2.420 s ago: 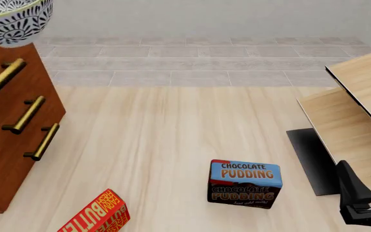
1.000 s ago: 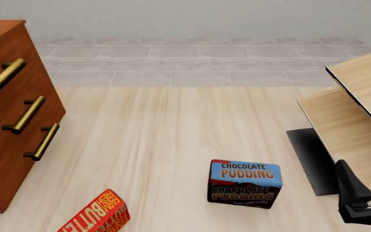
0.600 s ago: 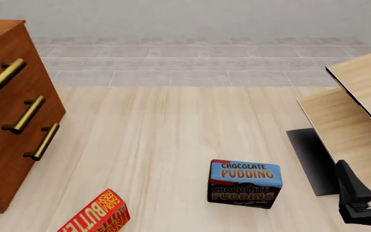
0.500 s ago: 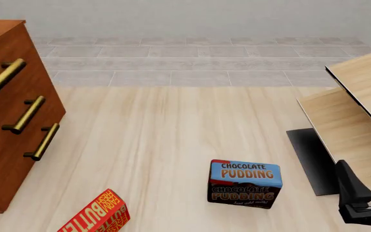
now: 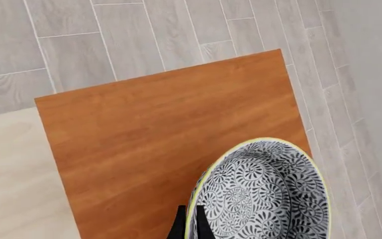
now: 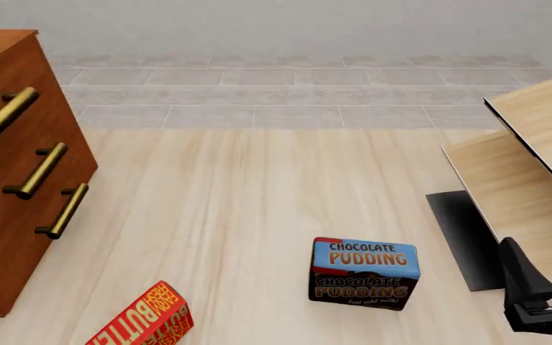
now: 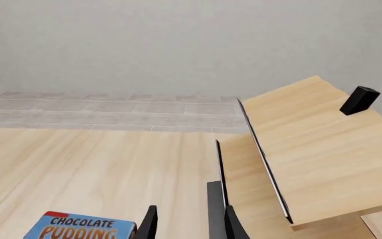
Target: Close the top drawer of the cabinet and put the bowl on top of it.
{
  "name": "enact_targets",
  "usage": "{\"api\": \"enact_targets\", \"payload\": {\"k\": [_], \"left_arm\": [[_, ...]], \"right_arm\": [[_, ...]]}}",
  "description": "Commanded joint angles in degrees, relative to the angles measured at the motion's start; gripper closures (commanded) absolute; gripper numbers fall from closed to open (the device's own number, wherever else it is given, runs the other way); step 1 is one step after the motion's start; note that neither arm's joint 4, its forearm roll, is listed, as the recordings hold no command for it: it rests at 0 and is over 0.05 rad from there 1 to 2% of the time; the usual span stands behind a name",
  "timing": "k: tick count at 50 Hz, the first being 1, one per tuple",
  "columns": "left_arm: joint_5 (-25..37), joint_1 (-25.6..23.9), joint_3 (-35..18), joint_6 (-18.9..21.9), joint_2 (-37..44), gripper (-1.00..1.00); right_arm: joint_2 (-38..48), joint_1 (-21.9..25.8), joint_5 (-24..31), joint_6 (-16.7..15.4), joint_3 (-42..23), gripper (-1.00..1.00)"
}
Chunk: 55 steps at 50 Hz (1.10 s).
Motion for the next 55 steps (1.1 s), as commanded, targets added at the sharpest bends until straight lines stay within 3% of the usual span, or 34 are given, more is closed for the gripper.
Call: {"api": "enact_targets", "payload": {"k": [1,37,47,48,55], "left_arm": [[0.0,0.28,-0.23,0.46,0.19,1.0],[0.0,1.49,0.39,2.25,1.21,1.0],[0.0,1.93,-1.52,3.08,0.88,1.0],[0.0,2.12,-1.97,3.38,0.87,-1.0],[0.0,3.96,-1.98,3.8,0.42,-1.0]], "right_arm": [[0.39,0.01,-0.38,0.0,-0.01,-1.0],[-0.43,-0.2,0.32,0.11,0.0,-1.0],[-0.32,-0.13,0.23,0.08,0.0,-1.0],[-0.29,-0.12,0.21,0.07,-0.03,-1.0],[-0.22,-0.06,0.18,0.01,0.0,-1.0]]}}
